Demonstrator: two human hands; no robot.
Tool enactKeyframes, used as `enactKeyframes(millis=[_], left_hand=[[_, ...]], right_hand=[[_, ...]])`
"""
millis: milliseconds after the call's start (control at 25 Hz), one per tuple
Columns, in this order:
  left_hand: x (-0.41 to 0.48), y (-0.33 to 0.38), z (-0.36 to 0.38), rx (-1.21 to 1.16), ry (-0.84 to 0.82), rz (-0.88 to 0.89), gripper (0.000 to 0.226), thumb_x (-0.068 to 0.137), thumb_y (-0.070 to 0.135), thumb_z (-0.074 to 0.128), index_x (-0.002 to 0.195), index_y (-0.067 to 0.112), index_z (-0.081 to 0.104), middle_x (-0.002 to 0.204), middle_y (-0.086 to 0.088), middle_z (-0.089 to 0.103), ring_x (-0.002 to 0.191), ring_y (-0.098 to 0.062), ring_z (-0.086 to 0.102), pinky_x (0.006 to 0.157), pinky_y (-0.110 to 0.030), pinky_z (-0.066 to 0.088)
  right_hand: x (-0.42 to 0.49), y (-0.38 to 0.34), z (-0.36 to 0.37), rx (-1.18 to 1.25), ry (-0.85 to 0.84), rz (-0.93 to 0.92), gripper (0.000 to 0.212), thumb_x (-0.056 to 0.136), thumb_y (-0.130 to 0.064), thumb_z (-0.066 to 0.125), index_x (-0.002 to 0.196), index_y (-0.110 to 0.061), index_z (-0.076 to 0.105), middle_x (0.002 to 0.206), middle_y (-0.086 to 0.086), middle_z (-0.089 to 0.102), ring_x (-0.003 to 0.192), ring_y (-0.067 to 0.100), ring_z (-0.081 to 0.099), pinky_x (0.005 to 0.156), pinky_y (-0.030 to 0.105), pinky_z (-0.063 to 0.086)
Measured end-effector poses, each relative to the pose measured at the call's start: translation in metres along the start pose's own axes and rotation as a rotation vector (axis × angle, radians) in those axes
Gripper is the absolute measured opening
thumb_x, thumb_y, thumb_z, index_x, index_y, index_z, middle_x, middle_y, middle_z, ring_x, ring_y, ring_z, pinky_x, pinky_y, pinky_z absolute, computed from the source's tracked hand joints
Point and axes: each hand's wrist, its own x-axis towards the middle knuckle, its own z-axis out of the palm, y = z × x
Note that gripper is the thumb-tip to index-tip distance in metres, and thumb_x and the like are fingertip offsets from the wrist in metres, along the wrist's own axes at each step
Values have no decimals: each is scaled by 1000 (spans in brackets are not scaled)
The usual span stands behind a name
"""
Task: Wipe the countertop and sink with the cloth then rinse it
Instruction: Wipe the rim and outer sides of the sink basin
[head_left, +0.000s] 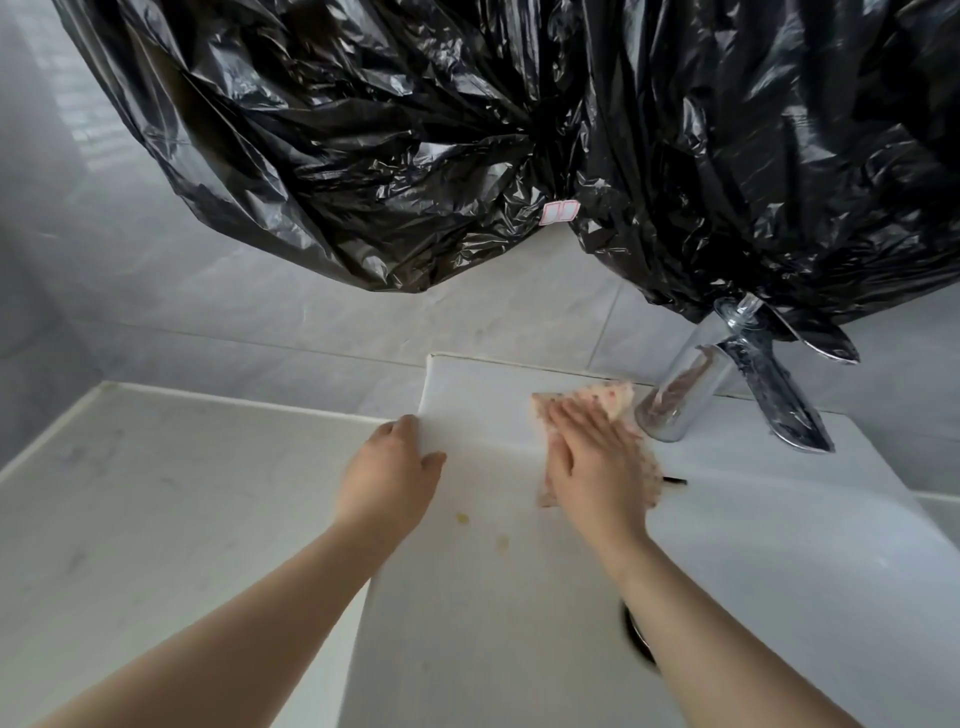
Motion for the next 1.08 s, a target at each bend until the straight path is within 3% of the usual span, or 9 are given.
enactKeyframes(millis=[80,160,360,480,640,800,920,1000,1080], left_hand=[[0,5,-1,295,-11,155,48,94,25,41,139,12,28,144,-7,33,128,-27,38,93,-35,37],[-2,16,3,501,-56,384,63,94,18,35,148,17,4,157,-3,3,143,-23,7,113,-37,14],[-12,68,44,481,-135,567,57,98,20,27,149,19,0,157,-3,-3,144,-20,-7,114,-41,-4],[-14,103,65,521,-191,541,61,99,34,26,148,17,-6,157,-3,-10,143,-27,-13,114,-49,-7],[-18,139,90,610,-207,464,77,94,46,33,147,11,-12,156,-9,-16,140,-39,-17,109,-63,-6],[-21,152,103,591,-140,448,84,92,50,34,146,4,-12,155,-14,-13,142,-31,-17,112,-57,-8],[-22,151,105,573,-114,447,86,90,50,36,146,6,-11,155,-13,-13,141,-30,-18,113,-52,-10],[-24,154,106,575,-108,435,87,88,49,37,146,5,-12,155,-14,-14,141,-31,-18,113,-52,-10],[-25,156,109,583,-100,421,88,87,47,38,146,4,-12,155,-15,-15,141,-31,-19,113,-52,-10]], right_hand=[[1,6,-5,56,-25,-113,42,88,-26,39,108,-8,72,116,8,69,112,26,63,102,34,39],[-2,21,-17,76,-10,-133,40,89,-24,40,108,-6,72,116,8,69,111,23,64,100,35,43],[-39,77,-46,3,115,51,39,86,-17,41,99,-2,74,107,12,72,102,23,68,91,40,52],[-11,100,-56,-67,-66,252,53,84,-28,26,102,-8,72,104,14,72,97,31,67,89,41,49],[25,95,-68,-156,-304,395,47,97,-33,31,142,-26,40,152,1,33,136,24,32,109,33,25],[30,149,-89,-185,-441,279,50,99,-25,26,149,-28,18,157,-8,16,144,15,11,115,40,13],[28,206,-89,-342,-470,603,52,97,-30,22,148,-27,17,157,-2,16,143,22,9,113,49,15],[24,190,-82,-416,-490,571,66,91,-37,40,150,-22,15,156,6,13,143,33,6,111,57,17],[24,147,-66,-297,-456,359,72,89,-34,51,151,-19,16,158,6,14,145,31,7,115,51,13]])
